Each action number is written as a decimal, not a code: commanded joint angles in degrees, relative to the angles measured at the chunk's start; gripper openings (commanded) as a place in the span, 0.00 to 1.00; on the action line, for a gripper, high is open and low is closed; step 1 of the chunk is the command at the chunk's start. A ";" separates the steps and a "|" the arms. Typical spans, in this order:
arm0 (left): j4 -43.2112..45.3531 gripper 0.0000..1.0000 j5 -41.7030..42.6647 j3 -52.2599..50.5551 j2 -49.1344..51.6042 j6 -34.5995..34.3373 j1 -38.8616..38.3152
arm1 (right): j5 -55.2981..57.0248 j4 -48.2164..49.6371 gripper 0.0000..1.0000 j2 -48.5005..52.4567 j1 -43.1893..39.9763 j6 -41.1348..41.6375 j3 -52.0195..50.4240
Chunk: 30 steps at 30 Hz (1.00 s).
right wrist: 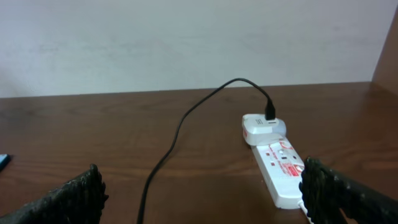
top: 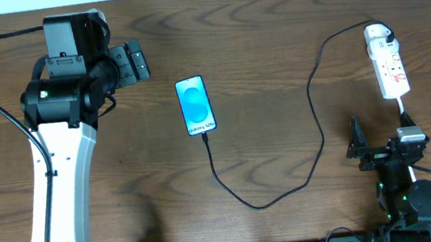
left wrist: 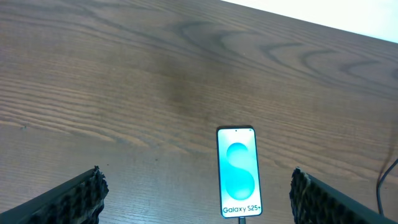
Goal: Plug charger to phone and switch on socket
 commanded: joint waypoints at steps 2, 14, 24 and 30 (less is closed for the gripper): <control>-0.07 0.95 -0.33 -0.31 -0.63 -0.50 0.24 | 0.66 -1.68 0.99 -0.63 0.61 -1.75 -0.07; -0.07 0.95 -0.33 -0.31 -0.63 -0.50 0.24 | 0.68 -2.43 0.99 -0.50 0.59 -1.75 -0.07; -0.72 0.95 -4.20 -0.63 -2.43 -0.48 0.13 | 0.68 -2.43 0.99 -0.50 0.59 -1.77 -0.07; 6.78 0.95 -4.98 -14.45 -16.09 0.61 0.13 | 0.68 -2.43 0.99 -0.50 0.59 -1.75 -0.07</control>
